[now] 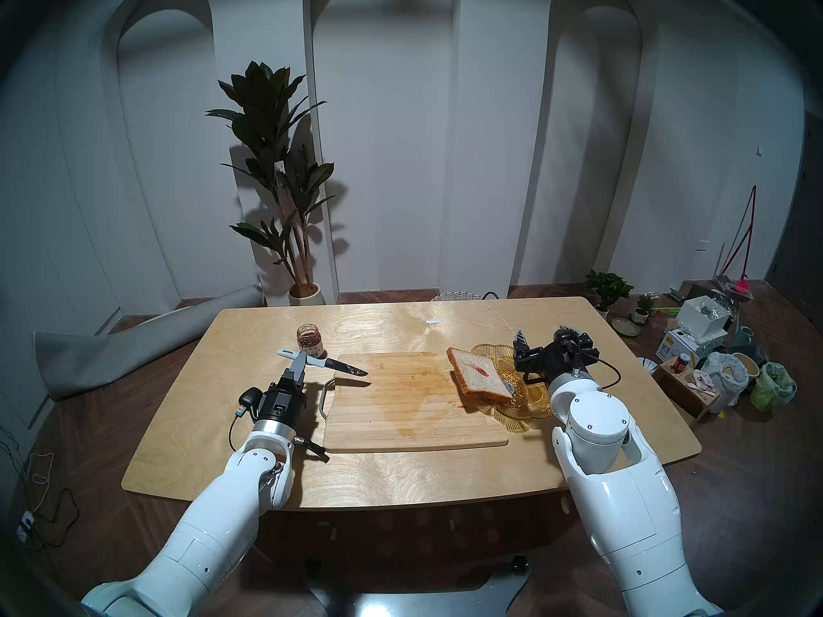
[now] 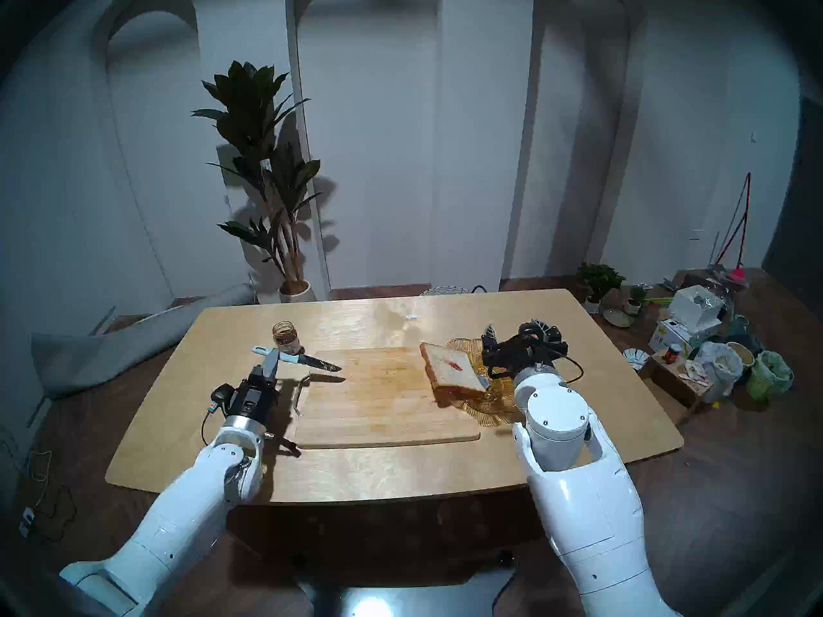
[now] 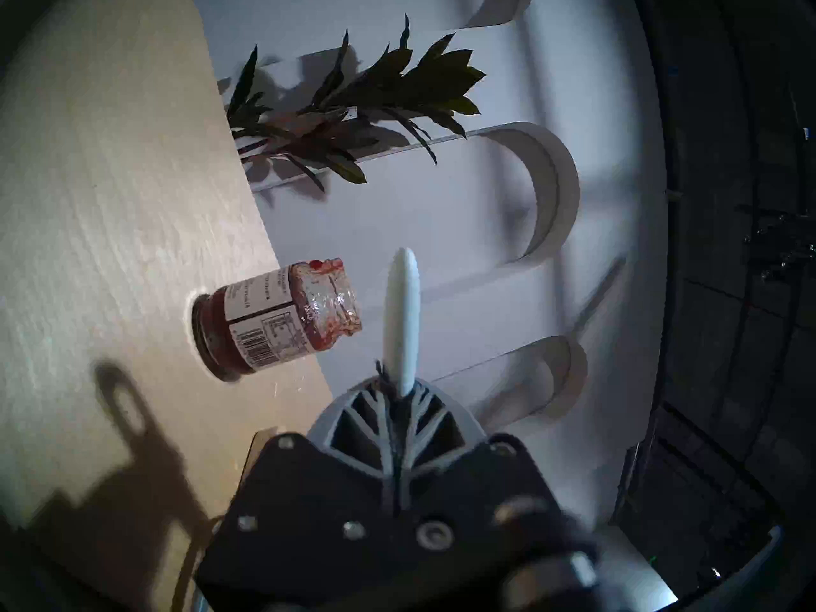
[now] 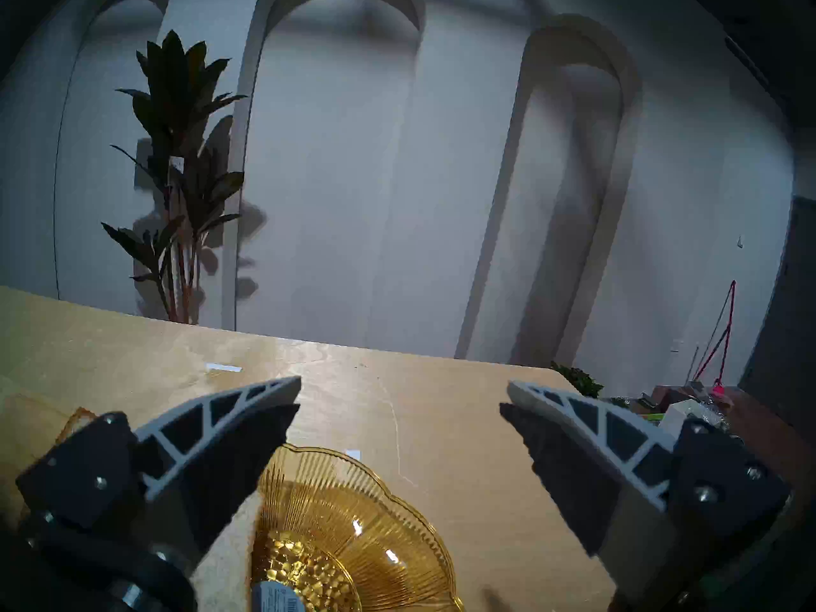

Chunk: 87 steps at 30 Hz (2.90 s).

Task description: Spread jam over the slice of bread with the knife

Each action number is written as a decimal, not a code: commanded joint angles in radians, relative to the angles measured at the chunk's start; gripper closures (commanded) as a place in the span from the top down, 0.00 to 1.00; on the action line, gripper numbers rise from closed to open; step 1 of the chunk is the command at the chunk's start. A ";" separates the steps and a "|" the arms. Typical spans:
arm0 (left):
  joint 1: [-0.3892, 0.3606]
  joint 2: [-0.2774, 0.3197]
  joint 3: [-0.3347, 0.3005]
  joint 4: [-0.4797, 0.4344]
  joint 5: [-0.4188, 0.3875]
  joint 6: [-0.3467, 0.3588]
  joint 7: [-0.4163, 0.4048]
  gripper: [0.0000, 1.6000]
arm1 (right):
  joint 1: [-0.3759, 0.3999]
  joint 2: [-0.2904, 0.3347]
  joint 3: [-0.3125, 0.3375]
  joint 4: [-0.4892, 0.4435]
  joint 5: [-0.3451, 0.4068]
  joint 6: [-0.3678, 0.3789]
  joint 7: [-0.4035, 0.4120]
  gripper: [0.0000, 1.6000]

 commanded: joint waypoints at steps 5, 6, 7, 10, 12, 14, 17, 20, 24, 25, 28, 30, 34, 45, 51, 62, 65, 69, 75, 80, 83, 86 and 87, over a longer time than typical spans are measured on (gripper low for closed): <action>-0.011 0.029 0.008 -0.055 -0.003 0.028 0.110 0.00 | 0.005 -0.007 -0.012 -0.028 -0.006 -0.021 -0.007 1.00; -0.006 0.039 0.013 -0.074 0.005 0.024 0.133 0.00 | 0.005 -0.007 -0.013 -0.029 -0.006 -0.019 -0.009 1.00; 0.002 0.041 0.008 -0.093 -0.001 0.024 0.148 0.00 | 0.006 -0.008 -0.014 -0.029 -0.006 -0.018 -0.010 1.00; 0.010 0.058 0.007 -0.136 0.017 0.009 0.182 0.00 | 0.010 -0.011 -0.018 -0.027 -0.006 -0.014 -0.013 1.00; 0.015 0.057 0.002 -0.152 0.012 0.006 0.198 0.00 | 0.010 -0.012 -0.019 -0.027 -0.005 -0.013 -0.014 1.00; 0.023 0.063 0.000 -0.183 0.023 -0.014 0.245 0.00 | 0.011 -0.015 -0.023 -0.026 -0.006 -0.012 -0.017 1.00; 0.031 0.060 -0.011 -0.200 0.016 -0.020 0.296 0.00 | 0.009 -0.019 -0.028 -0.034 -0.004 -0.009 -0.020 1.00; 0.025 0.050 -0.008 -0.184 0.018 -0.025 0.317 0.00 | 0.007 -0.021 -0.032 -0.043 -0.003 -0.005 -0.022 1.00; 0.016 0.041 -0.002 -0.166 0.015 -0.019 0.333 0.00 | 0.005 -0.022 -0.035 -0.050 -0.004 0.000 -0.026 1.00; 0.011 0.035 0.005 -0.159 0.022 -0.024 0.349 0.00 | 0.002 -0.023 -0.037 -0.057 -0.004 0.003 -0.027 1.00; 0.007 0.031 0.009 -0.154 0.027 -0.028 0.362 0.00 | -0.001 -0.024 -0.040 -0.065 -0.005 0.008 -0.032 1.00; 0.005 0.032 0.013 -0.155 0.039 -0.038 0.372 0.00 | -0.002 -0.025 -0.041 -0.068 -0.005 0.010 -0.033 1.00; 0.001 0.033 0.016 -0.157 0.052 -0.051 0.411 0.00 | -0.010 -0.027 -0.045 -0.086 -0.005 0.020 -0.039 1.00; 0.005 0.032 0.017 -0.161 0.052 -0.051 0.441 0.00 | -0.023 -0.030 -0.053 -0.116 -0.006 0.039 -0.052 1.00; 0.022 0.019 0.009 -0.179 0.052 -0.083 0.456 0.00 | -0.026 -0.032 -0.058 -0.124 -0.009 0.048 -0.059 1.00; 0.062 0.003 0.023 -0.250 0.073 -0.123 0.507 0.00 | -0.026 -0.031 -0.074 -0.142 -0.011 0.061 -0.067 1.00; 0.061 -0.004 0.036 -0.252 0.083 -0.130 0.523 0.00 | -0.026 -0.031 -0.077 -0.144 -0.010 0.063 -0.068 1.00; 0.054 -0.011 0.051 -0.249 0.101 -0.144 0.544 0.00 | -0.026 -0.030 -0.079 -0.147 -0.008 0.064 -0.068 1.00; 0.059 -0.015 0.049 -0.254 0.096 -0.156 0.578 0.00 | -0.028 -0.030 -0.081 -0.151 -0.007 0.069 -0.071 1.00; 0.063 -0.015 0.058 -0.257 0.102 -0.156 0.591 0.00 | -0.029 -0.032 -0.084 -0.153 -0.008 0.071 -0.075 1.00; 0.065 -0.017 0.064 -0.263 0.104 -0.154 0.604 0.00 | -0.030 -0.031 -0.085 -0.154 -0.007 0.070 -0.075 1.00; 0.068 -0.019 0.070 -0.267 0.107 -0.151 0.613 0.00 | -0.030 -0.031 -0.085 -0.154 -0.006 0.069 -0.077 1.00; 0.068 -0.018 0.074 -0.268 0.110 -0.149 0.621 0.00 | -0.031 -0.031 -0.085 -0.155 -0.006 0.068 -0.077 1.00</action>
